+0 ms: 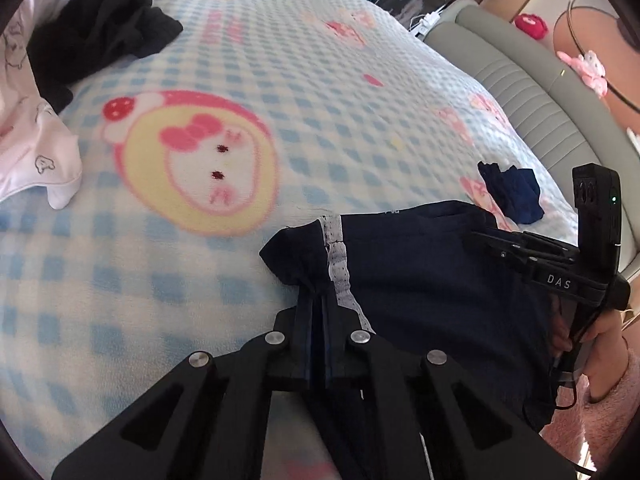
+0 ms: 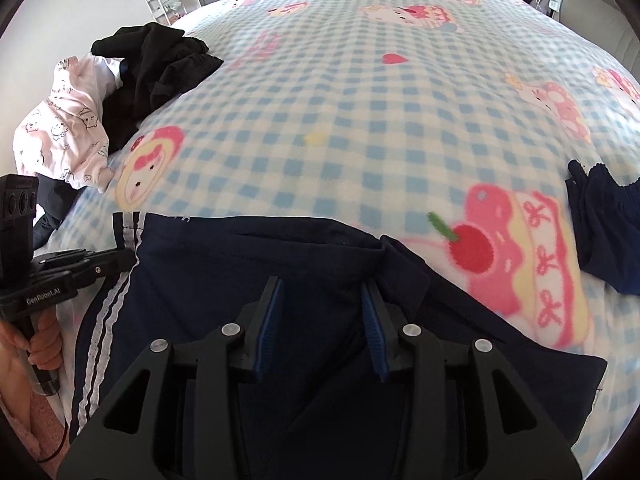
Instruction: Fold clothes
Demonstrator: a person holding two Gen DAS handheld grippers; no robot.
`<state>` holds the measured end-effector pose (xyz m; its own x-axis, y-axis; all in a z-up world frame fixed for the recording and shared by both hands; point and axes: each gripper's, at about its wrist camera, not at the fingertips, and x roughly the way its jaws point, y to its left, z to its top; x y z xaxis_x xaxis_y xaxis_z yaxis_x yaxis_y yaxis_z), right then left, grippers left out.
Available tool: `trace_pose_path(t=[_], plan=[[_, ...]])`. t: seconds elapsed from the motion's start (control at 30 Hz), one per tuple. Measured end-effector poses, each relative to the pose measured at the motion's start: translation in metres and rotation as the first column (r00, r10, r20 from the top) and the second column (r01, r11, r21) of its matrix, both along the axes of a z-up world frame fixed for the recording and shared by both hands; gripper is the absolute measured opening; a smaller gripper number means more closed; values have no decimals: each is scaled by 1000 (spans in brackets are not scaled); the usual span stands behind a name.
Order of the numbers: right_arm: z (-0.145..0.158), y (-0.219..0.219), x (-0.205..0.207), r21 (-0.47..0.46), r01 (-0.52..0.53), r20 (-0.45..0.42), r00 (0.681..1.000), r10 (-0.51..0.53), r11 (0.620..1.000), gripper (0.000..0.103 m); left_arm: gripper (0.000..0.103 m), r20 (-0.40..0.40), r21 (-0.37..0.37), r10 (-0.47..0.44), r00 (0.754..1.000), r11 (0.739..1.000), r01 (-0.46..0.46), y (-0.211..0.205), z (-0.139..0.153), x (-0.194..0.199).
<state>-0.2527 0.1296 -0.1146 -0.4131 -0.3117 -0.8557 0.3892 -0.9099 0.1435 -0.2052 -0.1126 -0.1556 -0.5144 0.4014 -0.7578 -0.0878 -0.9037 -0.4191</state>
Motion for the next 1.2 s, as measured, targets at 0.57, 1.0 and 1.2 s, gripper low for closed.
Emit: trace_pose_path(t=[0.57,1.0,1.2], plan=[[-8,-36,-7,45,-115,-1,993,115,992,43,55,-25,138,81,996,987,-77,-59,12,7],[28,-38,-36,-76,-81,-121,990,72,994,5,8,-190,2,131,973,991,-133,-54,43,2],[-19,-55,-57,-6,-41,5,999,41,999,6,17,30,-8,174,984,985,-174,-64,-12,-18]])
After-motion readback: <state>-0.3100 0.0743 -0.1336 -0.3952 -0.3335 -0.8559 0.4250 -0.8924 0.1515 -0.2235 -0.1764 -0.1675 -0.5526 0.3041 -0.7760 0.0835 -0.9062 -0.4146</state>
